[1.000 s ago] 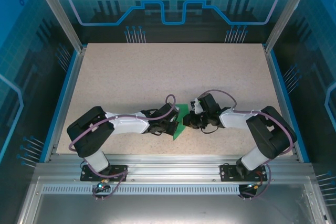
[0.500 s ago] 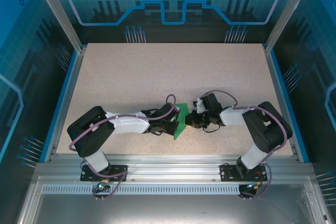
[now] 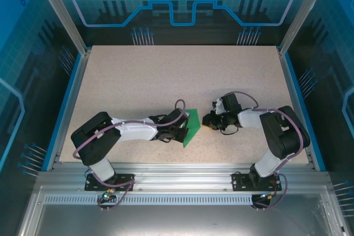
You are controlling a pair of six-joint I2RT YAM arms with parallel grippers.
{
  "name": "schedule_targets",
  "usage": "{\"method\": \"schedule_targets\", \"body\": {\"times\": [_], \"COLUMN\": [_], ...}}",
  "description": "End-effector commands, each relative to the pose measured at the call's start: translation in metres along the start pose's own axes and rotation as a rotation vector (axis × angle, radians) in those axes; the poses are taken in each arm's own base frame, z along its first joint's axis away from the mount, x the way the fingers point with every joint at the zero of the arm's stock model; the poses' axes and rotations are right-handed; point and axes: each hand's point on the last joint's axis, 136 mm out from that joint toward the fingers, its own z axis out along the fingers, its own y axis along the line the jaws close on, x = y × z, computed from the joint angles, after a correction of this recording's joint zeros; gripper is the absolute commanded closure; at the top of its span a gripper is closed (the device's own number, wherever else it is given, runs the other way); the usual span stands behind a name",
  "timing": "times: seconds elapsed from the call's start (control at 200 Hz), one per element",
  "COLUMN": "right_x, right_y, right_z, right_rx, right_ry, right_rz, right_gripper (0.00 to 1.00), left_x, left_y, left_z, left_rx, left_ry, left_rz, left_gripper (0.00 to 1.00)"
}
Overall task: Fold a paper plane with a square sheet of paper (pick it up from the middle)
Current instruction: Third fold the triangle at the center of the table.
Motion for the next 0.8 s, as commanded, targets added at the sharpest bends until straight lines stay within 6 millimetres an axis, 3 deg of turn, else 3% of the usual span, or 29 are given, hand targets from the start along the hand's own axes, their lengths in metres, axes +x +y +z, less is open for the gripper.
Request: {"method": "schedule_targets", "body": {"times": [0.0,0.245,0.515,0.795], "right_x": [-0.004,0.012,0.059,0.077], "right_y": [0.001,0.027,0.05,0.052], "right_z": [-0.006,-0.026,0.0,0.019], "right_rx": [-0.01,-0.05,-0.049,-0.063], "right_ry": [0.009,-0.017,0.021,0.043], "right_rz": [-0.001,-0.071,-0.097,-0.089], "right_gripper": [0.84,0.83,0.86,0.86], "left_x": [0.01,0.007,0.004,0.003], "left_y": [0.008,0.006,0.004,0.003], "left_z": [0.004,0.002,0.003,0.002], "left_rx": [-0.025,-0.016,-0.014,-0.01], "left_ry": [0.051,0.039,0.035,0.036], "left_rz": [0.004,0.0,0.003,0.012], "left_gripper": [0.98,0.98,0.98,0.98]}}
